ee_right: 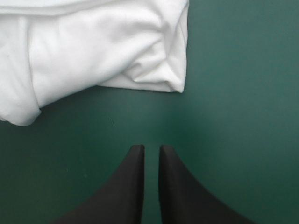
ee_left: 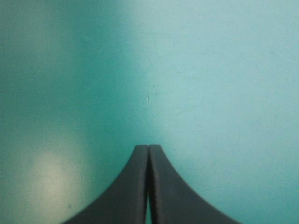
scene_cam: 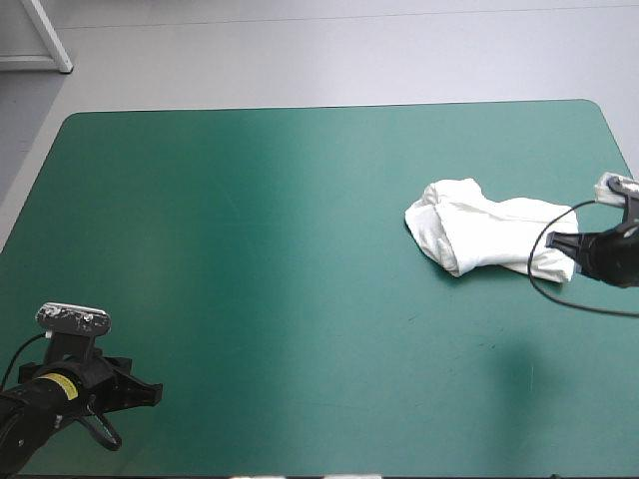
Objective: Fold the cloth
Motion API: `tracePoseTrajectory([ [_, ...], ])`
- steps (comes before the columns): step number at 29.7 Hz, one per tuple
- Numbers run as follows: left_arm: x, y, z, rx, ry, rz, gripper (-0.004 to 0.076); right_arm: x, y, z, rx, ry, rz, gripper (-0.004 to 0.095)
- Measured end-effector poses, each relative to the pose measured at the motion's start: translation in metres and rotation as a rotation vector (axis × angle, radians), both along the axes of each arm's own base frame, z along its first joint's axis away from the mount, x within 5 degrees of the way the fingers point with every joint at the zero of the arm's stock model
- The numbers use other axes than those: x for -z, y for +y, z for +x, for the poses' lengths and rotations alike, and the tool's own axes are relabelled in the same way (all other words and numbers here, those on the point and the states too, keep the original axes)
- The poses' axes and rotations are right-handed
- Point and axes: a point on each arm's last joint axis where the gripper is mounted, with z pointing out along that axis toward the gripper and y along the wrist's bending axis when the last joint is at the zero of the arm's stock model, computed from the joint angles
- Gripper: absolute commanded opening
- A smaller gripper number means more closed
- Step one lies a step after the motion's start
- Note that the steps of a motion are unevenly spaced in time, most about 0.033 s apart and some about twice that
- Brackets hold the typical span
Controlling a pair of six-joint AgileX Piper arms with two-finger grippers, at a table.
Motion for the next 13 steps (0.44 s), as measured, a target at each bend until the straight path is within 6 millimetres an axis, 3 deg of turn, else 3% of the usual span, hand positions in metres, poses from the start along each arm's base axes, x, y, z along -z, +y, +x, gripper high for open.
tracePoseTrajectory([
  [7, 0.0, -0.001, 0.006, 0.016, -0.071, -0.005, -0.0009, 0.02, 0.021, -0.067, -0.003, -0.184, -0.049, -0.0006],
  [13, 0.008, -0.004, 0.014, 0.023, -0.15, -0.029, -0.0009, 0.042, 0.034, -0.108, -0.003, -0.297, -0.072, -0.0019],
])
